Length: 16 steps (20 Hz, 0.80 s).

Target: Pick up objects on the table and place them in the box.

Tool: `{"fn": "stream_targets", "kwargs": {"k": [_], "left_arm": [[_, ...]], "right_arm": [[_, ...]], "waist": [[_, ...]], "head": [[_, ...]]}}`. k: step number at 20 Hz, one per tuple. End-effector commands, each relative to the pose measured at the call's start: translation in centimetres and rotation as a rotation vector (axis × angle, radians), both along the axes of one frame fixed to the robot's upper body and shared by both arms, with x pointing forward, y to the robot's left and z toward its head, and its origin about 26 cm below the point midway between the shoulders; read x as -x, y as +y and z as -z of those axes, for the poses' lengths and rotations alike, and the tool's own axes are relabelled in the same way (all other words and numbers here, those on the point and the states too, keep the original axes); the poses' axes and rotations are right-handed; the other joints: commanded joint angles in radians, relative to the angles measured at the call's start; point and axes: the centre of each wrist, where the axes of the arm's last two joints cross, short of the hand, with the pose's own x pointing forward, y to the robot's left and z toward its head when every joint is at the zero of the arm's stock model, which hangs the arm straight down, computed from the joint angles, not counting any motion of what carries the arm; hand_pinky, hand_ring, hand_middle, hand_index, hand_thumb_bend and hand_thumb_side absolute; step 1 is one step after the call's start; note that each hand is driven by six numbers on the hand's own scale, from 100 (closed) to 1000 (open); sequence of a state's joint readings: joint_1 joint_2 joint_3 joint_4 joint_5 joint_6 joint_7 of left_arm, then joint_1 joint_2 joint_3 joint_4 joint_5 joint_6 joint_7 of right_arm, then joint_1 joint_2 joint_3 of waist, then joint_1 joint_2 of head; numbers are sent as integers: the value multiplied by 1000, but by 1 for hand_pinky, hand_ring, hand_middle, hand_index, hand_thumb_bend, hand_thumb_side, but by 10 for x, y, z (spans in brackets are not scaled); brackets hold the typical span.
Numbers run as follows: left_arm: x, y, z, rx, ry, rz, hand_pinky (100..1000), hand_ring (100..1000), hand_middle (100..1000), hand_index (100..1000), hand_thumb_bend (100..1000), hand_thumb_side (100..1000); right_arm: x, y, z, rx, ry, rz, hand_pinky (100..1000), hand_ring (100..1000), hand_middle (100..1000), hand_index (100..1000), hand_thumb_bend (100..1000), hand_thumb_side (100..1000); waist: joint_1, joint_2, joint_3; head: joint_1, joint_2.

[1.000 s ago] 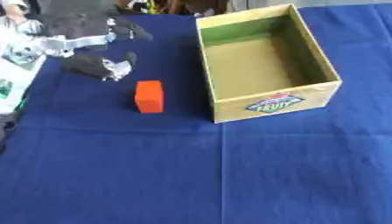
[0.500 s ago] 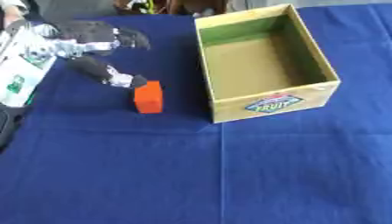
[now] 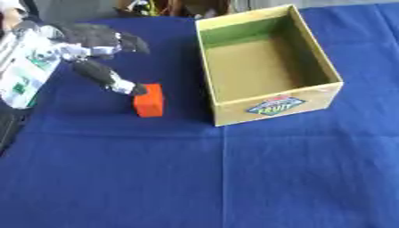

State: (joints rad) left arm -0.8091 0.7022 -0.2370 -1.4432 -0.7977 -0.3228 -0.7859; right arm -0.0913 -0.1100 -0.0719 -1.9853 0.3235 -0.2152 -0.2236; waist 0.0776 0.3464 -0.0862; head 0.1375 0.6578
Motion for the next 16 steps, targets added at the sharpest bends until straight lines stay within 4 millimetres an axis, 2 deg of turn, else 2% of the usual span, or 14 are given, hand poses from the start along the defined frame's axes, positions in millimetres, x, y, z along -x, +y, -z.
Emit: {"fn": "stream_targets", "kwargs": {"k": [1, 6, 16], "left_arm": [[-3, 3, -2, -178, 81, 68, 767, 912, 972, 1000, 726, 1000], [-11, 5, 12, -218, 125, 64, 756, 899, 960, 1000, 709, 1000], [-22, 6, 26, -225, 163, -4, 719, 840, 869, 1000, 670, 1000]], "right_arm": [[1, 0, -5, 17, -16, -6, 816, 957, 651, 947, 100, 971], [1, 1, -5, 18, -15, -9, 816, 957, 650, 946, 100, 971], [1, 3, -5, 20, -10, -15, 817, 958, 645, 937, 100, 972]], "waist": [[-1, -20, 0], [-1, -19, -3], [-1, -12, -7]], "head": [[-3, -7], [0, -8], [2, -12]]}}
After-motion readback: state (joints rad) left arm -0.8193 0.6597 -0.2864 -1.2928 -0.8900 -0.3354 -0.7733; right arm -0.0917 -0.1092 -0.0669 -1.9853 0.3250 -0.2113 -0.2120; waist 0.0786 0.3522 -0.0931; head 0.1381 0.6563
